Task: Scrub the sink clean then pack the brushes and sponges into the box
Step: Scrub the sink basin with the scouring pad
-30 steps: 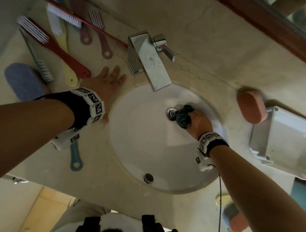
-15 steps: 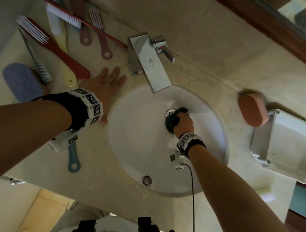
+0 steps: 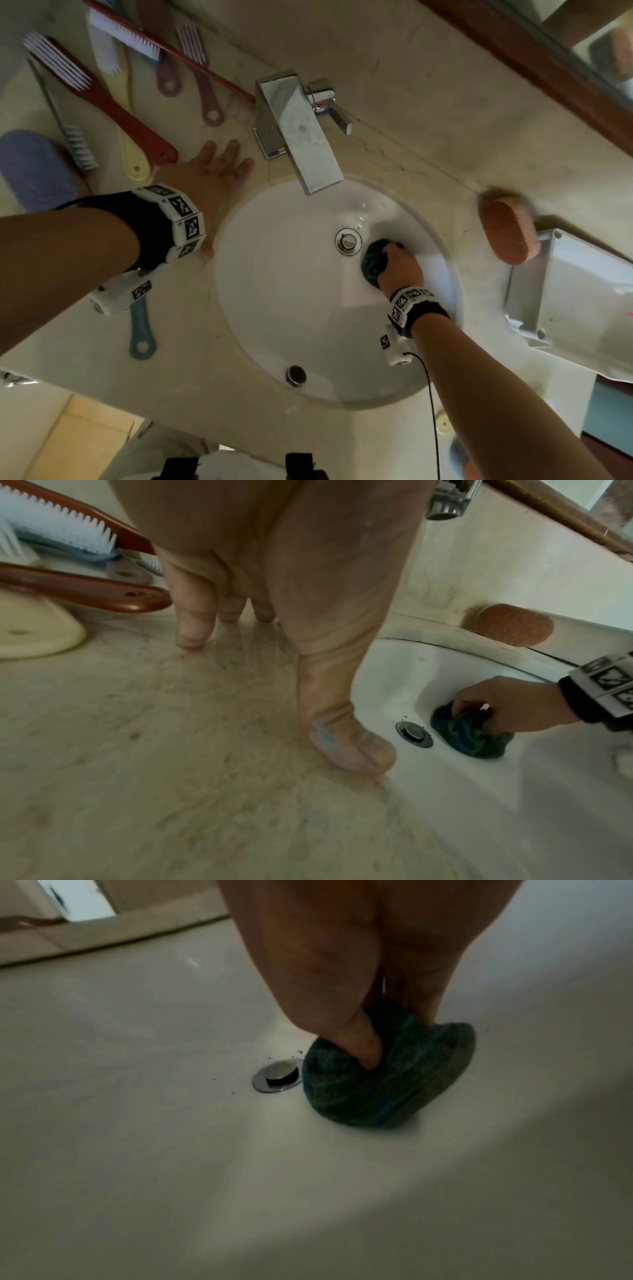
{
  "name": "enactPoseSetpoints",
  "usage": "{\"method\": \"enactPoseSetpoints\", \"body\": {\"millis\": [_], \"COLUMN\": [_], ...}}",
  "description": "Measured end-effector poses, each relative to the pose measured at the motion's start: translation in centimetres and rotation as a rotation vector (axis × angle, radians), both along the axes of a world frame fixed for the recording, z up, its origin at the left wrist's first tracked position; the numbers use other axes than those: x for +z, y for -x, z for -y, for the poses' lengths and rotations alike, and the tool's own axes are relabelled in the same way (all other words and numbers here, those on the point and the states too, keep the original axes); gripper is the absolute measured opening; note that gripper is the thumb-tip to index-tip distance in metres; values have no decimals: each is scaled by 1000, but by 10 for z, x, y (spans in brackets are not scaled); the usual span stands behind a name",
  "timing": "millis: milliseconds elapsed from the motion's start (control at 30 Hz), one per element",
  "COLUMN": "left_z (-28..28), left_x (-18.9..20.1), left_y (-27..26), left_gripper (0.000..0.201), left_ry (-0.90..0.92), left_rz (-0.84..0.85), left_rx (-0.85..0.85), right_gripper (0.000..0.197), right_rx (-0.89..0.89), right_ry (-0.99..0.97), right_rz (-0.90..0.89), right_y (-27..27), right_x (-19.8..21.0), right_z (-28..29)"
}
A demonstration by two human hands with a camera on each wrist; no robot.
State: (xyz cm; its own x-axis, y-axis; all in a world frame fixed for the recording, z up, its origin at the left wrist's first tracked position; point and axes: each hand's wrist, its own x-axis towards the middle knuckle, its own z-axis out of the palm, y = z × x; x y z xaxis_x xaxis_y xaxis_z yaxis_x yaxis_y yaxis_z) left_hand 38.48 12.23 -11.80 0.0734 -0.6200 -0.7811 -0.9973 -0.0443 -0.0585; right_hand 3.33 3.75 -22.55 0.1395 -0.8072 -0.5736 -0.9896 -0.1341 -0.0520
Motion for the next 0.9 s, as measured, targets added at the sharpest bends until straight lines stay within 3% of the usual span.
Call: {"method": "enactPoseSetpoints", "body": {"millis": [200, 333, 433, 567, 700, 833, 900], "left_z": [-1, -1, 0, 1, 1, 0, 0], "left_x": [-4, 0, 2, 1, 0, 1, 0], "left_y": [0, 1, 2, 2, 1, 1, 1], "left_gripper": [162, 161, 159, 160, 161, 161, 161], "left_ry": [20, 23, 8, -5, -6, 14, 16], "left_rz": [12, 13, 12, 4, -4, 1, 0], "left_rx": [-17, -11, -4, 11, 15, 2, -8], "right_gripper": [39, 42, 44, 43, 33, 29, 35], "right_rx": [-7, 28, 149, 234, 68, 10, -25], "right_ry": [-43, -112, 24, 72, -62, -106, -88], "right_rz": [207, 242, 293, 231, 102, -10, 19], "right_y": [-54, -57, -64, -88, -84, -66, -57], "right_x": [-11, 8, 21, 5, -15, -5, 2], "right_z": [7, 23, 27, 27, 11, 0, -5]}}
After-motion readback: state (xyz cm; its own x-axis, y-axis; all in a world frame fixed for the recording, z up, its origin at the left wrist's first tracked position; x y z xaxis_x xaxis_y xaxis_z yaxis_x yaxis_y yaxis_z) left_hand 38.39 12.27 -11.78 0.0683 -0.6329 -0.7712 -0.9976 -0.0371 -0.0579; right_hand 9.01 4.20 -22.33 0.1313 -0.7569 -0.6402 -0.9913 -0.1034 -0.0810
